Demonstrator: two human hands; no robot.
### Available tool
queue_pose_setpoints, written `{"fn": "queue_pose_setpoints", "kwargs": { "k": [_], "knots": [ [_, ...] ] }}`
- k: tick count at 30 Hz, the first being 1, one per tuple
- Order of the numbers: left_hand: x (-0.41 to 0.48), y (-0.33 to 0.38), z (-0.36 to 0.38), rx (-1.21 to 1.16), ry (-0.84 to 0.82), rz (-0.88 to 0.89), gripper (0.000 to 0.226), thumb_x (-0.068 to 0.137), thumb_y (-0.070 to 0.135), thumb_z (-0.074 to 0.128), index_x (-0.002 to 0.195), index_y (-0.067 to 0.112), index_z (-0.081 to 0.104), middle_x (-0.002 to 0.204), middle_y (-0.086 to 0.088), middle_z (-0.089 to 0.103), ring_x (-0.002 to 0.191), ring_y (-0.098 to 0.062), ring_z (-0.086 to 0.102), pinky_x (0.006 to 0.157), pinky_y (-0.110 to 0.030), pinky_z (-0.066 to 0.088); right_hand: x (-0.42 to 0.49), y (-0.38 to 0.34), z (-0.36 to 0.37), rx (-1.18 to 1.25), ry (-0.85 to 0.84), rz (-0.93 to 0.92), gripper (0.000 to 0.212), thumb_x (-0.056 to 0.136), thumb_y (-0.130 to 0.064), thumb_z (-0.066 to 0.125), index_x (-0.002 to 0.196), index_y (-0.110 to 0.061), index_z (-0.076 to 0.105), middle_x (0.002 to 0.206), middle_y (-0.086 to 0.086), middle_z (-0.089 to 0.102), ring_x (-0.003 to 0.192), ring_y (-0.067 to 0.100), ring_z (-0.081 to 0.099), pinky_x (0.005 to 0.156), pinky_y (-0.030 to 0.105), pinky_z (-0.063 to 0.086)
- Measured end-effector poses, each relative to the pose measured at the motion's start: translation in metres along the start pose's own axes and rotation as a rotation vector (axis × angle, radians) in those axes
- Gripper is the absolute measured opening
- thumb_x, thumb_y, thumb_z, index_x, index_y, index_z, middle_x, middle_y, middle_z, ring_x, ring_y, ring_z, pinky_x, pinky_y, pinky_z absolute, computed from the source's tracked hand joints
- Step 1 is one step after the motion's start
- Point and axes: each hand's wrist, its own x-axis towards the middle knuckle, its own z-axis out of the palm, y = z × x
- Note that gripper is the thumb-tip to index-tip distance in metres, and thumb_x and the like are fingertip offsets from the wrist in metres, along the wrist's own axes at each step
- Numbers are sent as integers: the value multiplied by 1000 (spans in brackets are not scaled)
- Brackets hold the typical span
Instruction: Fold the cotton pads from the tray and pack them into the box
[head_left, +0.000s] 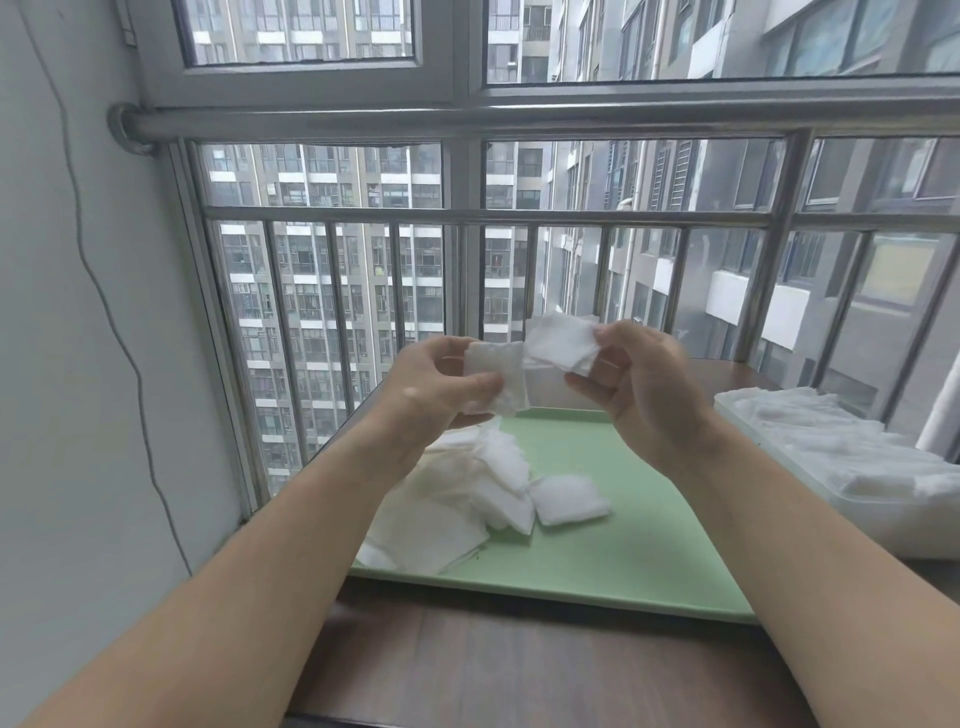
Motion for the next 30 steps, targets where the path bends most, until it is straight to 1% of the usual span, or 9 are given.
{"fn": "queue_pose_setpoints", "kwargs": {
  "k": [2, 5, 8, 13, 18, 22, 25, 28, 30],
  "knots": [
    [1, 0, 1, 14, 5, -21, 36, 80, -4, 79, 112, 5, 65, 108, -15, 71, 93, -28, 74, 74, -33, 63, -2, -1, 0, 16, -52, -10, 21, 94, 2, 54, 78, -11, 55, 77, 7, 69, 71, 22, 71, 61, 31, 59],
    [1, 0, 3, 60, -20, -31, 37, 78, -6, 79, 111, 4, 66, 106, -16, 72, 89, -26, 75, 71, -31, 62, -2, 1, 0, -39, -77, -20, 18, 91, 5, 60, 85, -11, 57, 75, 7, 64, 71, 26, 66, 64, 36, 60],
    [0, 0, 5, 143, -58, -12, 40, 77, -10, 77, 112, 4, 67, 99, -15, 75, 84, -24, 76, 66, -27, 60, -2, 3, 1, -153, -96, -15, 17, 90, 5, 62, 92, -11, 58, 82, 7, 64, 78, 28, 64, 65, 37, 58],
    [-1, 1, 7, 215, -72, 1, 31, 79, -14, 72, 98, 9, 69, 94, -18, 76, 85, -29, 75, 66, -31, 63, -3, 4, 1, -434, -149, -108, 18, 89, 5, 66, 97, -11, 64, 82, 4, 70, 77, 21, 62, 66, 34, 52],
    [0, 0, 8, 279, -89, 22, 16, 90, -3, 69, 105, 3, 72, 96, -15, 76, 85, -28, 75, 70, -36, 64, -6, 0, 1, -526, -204, -151, 26, 88, -1, 72, 111, -8, 63, 93, 13, 76, 82, 21, 71, 71, 29, 57],
    [-3, 3, 11, 247, -144, 44, 12, 96, 5, 65, 103, 9, 74, 91, -7, 77, 80, -23, 74, 69, -34, 64, -4, 3, 0, -575, -151, -183, 28, 86, -8, 77, 110, -12, 64, 94, 8, 75, 82, 18, 72, 72, 25, 57],
    [-5, 5, 14, 213, -169, 56, 11, 97, 12, 64, 99, 13, 75, 86, -2, 77, 80, -20, 74, 71, -35, 64, -3, 6, -1, -651, -113, -231, 26, 85, -11, 78, 108, -13, 64, 97, 10, 73, 85, 24, 72, 69, 22, 56],
    [-4, 8, 17, 157, -145, -9, 23, 102, 25, 57, 97, 11, 74, 83, -6, 74, 77, -19, 74, 69, -36, 63, -2, 8, 0, -695, -80, -262, 26, 84, -14, 80, 106, -13, 64, 96, 9, 72, 87, 27, 72, 68, 22, 56],
    [-5, 12, 18, 112, -162, -41, 27, 100, 33, 59, 98, 10, 74, 82, -6, 74, 77, -20, 74, 66, -33, 60, -2, 8, 1, -721, -57, -290, 26, 83, -18, 81, 103, -13, 64, 93, 8, 71, 83, 26, 71, 67, 23, 56]
  ]
}}
